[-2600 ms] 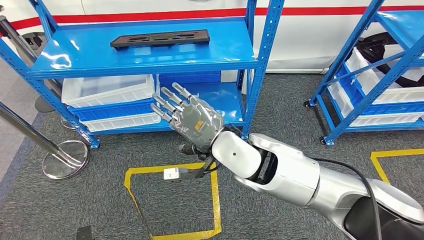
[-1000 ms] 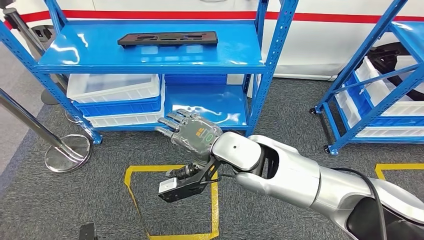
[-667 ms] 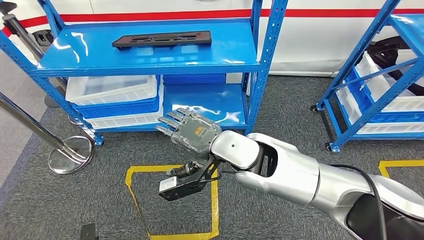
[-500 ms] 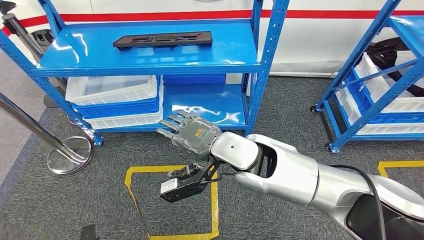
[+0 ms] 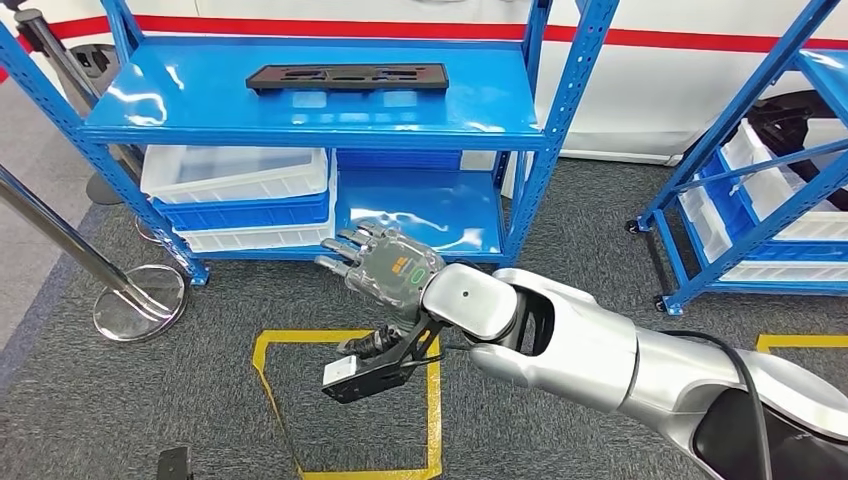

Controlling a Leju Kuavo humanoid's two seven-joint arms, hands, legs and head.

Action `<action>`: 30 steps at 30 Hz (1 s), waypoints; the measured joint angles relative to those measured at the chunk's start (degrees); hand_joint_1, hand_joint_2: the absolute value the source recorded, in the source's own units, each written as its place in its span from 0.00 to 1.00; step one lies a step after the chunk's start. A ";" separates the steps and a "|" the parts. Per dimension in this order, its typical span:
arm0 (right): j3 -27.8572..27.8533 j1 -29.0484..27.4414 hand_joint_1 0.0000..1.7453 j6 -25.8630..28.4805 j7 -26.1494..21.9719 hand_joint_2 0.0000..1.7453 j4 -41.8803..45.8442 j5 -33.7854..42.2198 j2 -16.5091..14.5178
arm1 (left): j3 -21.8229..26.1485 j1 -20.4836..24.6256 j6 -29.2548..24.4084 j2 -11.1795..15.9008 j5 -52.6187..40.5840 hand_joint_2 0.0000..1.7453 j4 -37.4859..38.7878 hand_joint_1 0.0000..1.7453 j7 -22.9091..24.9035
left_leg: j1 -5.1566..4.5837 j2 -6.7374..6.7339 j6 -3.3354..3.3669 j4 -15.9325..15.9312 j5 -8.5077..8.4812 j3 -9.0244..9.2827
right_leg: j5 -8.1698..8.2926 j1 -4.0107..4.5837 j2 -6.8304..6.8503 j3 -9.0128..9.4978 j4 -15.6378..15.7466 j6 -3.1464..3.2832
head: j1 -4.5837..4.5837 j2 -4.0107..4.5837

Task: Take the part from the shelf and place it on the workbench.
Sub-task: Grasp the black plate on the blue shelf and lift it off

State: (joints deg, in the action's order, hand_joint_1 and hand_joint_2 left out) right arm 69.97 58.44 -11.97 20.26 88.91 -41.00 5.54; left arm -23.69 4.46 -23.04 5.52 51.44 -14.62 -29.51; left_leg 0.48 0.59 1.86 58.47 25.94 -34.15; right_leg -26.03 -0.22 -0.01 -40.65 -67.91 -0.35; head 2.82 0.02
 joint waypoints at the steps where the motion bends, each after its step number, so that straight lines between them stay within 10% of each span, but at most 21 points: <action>1: -0.01 0.03 0.00 0.03 0.02 0.00 -0.01 -0.04 0.00 | 0.00 0.02 -0.01 -0.03 0.01 0.00 0.00 0.00 0.03 | -0.08 0.06 -0.13 0.08 0.20 0.09 | 1.56 0.21 -0.05 1.80 3.68 0.42 | 0.03 0.00; 7: -0.01 0.11 0.00 0.26 0.28 0.00 -0.08 -0.38 0.03 | -0.01 0.03 -0.29 -0.15 0.17 0.00 0.04 0.00 0.42 | -0.12 0.03 -1.60 0.27 0.95 -0.02 | 2.64 0.27 -0.13 4.72 9.53 1.59 | 0.14 0.00; 12: -0.01 -0.41 0.00 0.32 0.70 0.00 -0.13 -0.55 0.01 | -0.02 -0.02 -0.58 -0.02 0.37 0.00 0.17 0.00 0.74 | 0.27 -0.19 -2.93 14.20 6.62 -7.09 | 2.56 -0.10 0.09 5.59 10.18 2.08 | 0.41 0.00; 16: -0.01 -0.82 0.00 0.32 0.81 0.00 -0.15 -0.55 0.02 | -0.02 -0.09 -0.67 0.02 0.49 0.00 0.20 0.00 0.88 | 0.73 -0.39 -3.37 5.14 0.52 -3.31 | 2.10 -0.30 -0.05 5.66 9.58 1.52 | 0.43 0.00; 22: -0.01 -0.85 0.00 0.34 0.88 0.00 -0.11 -0.55 0.05 | -0.02 -0.01 -0.72 0.01 0.52 0.00 0.21 0.00 0.93 | 0.50 -0.24 -1.40 -0.25 -0.89 -0.76 | 1.24 -0.12 -0.13 5.07 8.34 -0.03 | 0.50 0.00; 27: -0.03 -1.12 0.00 0.34 0.93 0.00 -0.14 -0.55 0.10 | -0.02 0.06 -0.74 0.01 0.51 0.00 0.22 0.00 0.95 | 0.32 -0.35 -0.23 -0.44 -0.98 -0.65 | -5.93 -0.33 -0.14 -1.72 -6.54 -0.80 | 0.29 -0.01; 30: -0.03 -1.30 0.00 0.36 1.03 0.00 -0.17 -0.55 0.26 | -0.03 0.02 -0.78 0.01 0.08 0.00 0.24 0.00 1.14 | 0.18 -0.21 -0.23 -0.21 -0.84 -0.62 | -2.80 -0.30 -0.14 -0.28 -3.49 -0.42 | 0.27 -0.01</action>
State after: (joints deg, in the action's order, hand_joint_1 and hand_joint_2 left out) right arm 69.94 57.14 -11.61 21.28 88.74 -41.55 5.80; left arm -23.72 4.48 -23.81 5.53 51.51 -14.38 -28.37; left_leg 0.66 0.38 1.63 58.27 25.10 -34.77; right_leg -28.83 -0.51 -0.15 -40.93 -71.41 -0.77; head 3.10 0.01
